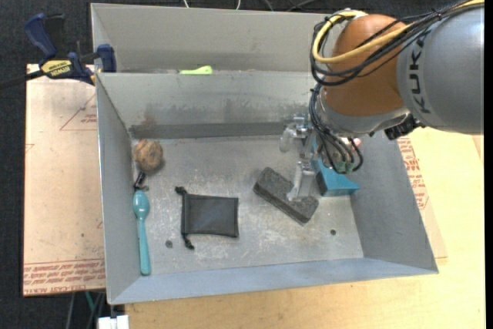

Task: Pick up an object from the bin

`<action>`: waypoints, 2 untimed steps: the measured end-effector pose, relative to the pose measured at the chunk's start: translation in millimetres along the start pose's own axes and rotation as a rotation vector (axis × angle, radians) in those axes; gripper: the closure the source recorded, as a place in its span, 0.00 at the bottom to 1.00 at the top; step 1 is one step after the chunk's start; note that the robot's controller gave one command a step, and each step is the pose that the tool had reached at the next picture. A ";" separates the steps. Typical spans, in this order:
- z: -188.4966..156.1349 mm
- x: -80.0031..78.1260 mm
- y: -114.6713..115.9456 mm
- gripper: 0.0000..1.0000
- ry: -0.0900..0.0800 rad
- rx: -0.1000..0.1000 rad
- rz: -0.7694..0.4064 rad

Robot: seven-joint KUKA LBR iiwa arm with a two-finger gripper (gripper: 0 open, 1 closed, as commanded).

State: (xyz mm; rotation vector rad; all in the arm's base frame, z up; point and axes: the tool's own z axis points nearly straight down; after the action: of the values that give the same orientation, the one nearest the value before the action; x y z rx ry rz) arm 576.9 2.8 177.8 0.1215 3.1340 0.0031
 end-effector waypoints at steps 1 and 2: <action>39.9 10.6 12.9 0.00 -0.005 0.000 0.044; 57.7 -35.1 14.7 0.00 -0.007 -0.002 0.060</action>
Offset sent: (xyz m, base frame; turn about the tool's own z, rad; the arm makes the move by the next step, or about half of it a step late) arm 0.0539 0.0101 -0.0709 0.0726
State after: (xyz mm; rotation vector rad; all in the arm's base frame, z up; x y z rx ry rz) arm 613.3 14.9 120.3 0.2149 3.1220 0.0061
